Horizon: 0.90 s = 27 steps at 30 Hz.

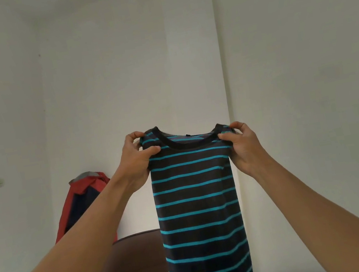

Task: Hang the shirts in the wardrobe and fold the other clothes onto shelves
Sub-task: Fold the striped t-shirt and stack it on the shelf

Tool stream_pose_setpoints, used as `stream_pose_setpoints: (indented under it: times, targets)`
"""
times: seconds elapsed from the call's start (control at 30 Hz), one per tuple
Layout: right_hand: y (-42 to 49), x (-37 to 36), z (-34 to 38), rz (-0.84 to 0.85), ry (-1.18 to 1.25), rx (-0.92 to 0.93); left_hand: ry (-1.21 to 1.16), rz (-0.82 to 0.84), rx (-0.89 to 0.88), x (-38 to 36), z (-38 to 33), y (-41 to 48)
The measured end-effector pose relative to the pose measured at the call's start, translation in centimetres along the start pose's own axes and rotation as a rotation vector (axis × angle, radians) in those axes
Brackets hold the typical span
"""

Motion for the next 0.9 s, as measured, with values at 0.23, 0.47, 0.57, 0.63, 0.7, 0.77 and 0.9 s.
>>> stream_pose_setpoints:
  times: [0.23,0.47,0.57,0.63,0.7,0.77,0.9]
  targets:
    - [0.4,-1.0,-2.0,0.048,0.193,-0.118,-0.132,-0.136,0.171,1.8,1.4,0.3]
    - [1.2,-2.3,-3.9,0.106,0.304,-0.167,-0.234,-0.084,0.141,2.9,2.3,1.1]
    - [1.6,-2.5,-4.9,0.100,0.321,-0.183,-0.240,-0.086,0.150,3.6,2.8,1.5]
    - [1.9,-2.4,-5.2,0.125,0.309,-0.178,-0.136,-0.100,0.150,3.9,2.9,1.5]
    - [2.1,-2.4,-5.2,0.157,0.158,-0.140,0.011,-0.118,0.121,4.4,3.0,1.5]
    - [2.3,-2.4,-4.9,0.159,-0.097,-0.064,0.057,-0.125,0.106,4.9,3.3,1.5]
    - [2.6,-2.4,-5.6,0.163,-0.084,-0.087,-0.007,-0.139,0.114,5.8,4.2,1.8]
Point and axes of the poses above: each hand's wrist, its own y-axis towards the middle knuckle, its own x-axis out of the back of the hand, z = x × y, the point moved 3 cm from there along y, towards the middle knuckle, and after that the axes turned 6 degrees about -x, right-handed, at the moved point
